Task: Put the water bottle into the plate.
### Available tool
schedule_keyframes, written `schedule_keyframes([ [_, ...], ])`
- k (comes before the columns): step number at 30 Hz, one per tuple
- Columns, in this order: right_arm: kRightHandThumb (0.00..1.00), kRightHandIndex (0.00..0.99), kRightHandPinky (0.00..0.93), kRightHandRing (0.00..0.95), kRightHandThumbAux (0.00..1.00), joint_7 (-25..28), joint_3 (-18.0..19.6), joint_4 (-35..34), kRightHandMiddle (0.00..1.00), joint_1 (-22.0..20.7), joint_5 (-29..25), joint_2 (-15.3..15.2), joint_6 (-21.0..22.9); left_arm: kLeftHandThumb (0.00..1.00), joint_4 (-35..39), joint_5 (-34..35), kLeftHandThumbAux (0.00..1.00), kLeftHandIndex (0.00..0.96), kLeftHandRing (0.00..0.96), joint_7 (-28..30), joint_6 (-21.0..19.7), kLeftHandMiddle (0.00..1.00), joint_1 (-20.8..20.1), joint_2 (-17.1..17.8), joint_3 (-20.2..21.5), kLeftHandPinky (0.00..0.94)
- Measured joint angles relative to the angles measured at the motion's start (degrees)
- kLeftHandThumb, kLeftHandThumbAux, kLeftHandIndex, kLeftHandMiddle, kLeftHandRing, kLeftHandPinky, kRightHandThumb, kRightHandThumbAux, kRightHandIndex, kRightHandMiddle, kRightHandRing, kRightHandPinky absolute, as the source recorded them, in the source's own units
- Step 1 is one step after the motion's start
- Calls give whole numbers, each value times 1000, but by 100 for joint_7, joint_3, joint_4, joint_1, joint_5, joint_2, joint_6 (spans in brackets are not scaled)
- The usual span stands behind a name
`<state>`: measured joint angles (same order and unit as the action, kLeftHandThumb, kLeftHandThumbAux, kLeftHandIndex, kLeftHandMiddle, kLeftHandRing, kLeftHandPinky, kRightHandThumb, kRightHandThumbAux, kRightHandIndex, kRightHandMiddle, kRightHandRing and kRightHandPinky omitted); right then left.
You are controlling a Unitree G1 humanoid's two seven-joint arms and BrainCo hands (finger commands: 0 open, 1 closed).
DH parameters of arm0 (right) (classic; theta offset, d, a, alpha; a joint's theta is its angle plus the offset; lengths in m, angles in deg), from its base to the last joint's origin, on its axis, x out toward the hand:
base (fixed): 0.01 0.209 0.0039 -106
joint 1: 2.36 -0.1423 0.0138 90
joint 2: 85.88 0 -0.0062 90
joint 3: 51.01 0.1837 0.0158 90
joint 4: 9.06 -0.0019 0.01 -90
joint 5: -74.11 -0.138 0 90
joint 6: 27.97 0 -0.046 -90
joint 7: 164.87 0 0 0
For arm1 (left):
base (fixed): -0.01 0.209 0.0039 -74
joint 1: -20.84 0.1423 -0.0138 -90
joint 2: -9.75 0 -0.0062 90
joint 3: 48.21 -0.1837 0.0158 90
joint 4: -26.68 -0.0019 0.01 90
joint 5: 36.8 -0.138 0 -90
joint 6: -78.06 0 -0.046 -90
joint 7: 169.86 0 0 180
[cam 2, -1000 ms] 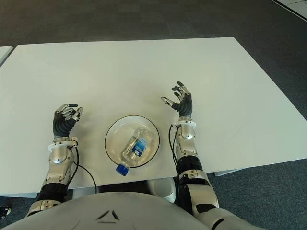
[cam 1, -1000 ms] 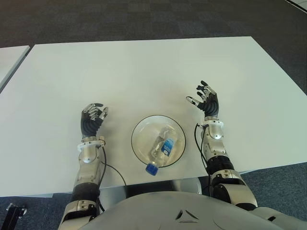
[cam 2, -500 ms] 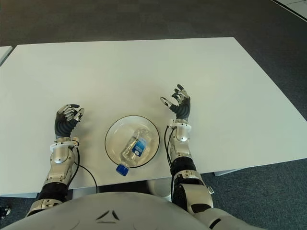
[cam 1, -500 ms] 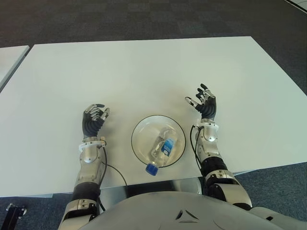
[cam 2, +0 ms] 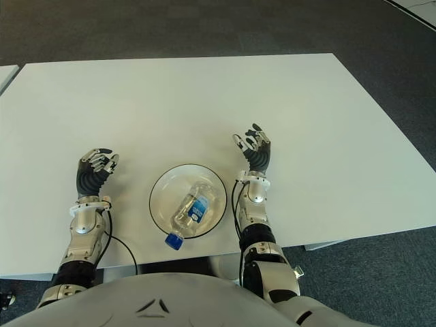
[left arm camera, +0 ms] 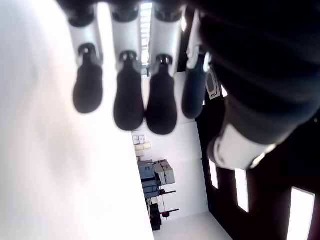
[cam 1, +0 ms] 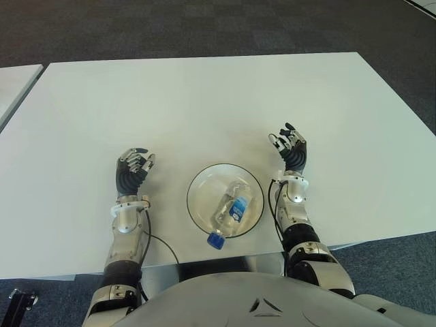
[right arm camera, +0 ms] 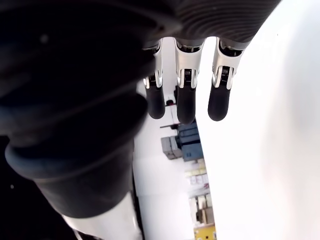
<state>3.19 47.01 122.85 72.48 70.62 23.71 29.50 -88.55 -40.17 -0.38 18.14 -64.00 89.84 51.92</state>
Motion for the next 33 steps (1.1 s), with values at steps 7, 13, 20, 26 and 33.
schedule_keyframes([
  [7,701,435,607,604,730,46,-33,109,608,4,20,-5,-59,705,15,-3,717,434,685,0,-42,697,0,4,-1,659],
  [13,706,435,613,608,729,244,-100,185,613,31,49,-8,-210,705,16,-23,717,434,694,0,-51,705,1,14,-8,667],
  [20,709,434,620,615,729,639,-218,202,609,73,36,-18,-339,704,45,-117,718,434,700,0,-113,712,2,37,-29,667],
  [26,709,435,613,617,728,766,-263,234,611,74,65,-72,-303,704,67,-133,718,434,696,0,-211,708,11,50,-49,658],
  [33,709,434,628,615,728,969,-405,156,604,98,216,-305,77,705,117,-117,717,434,690,0,-290,702,27,44,-96,661],
])
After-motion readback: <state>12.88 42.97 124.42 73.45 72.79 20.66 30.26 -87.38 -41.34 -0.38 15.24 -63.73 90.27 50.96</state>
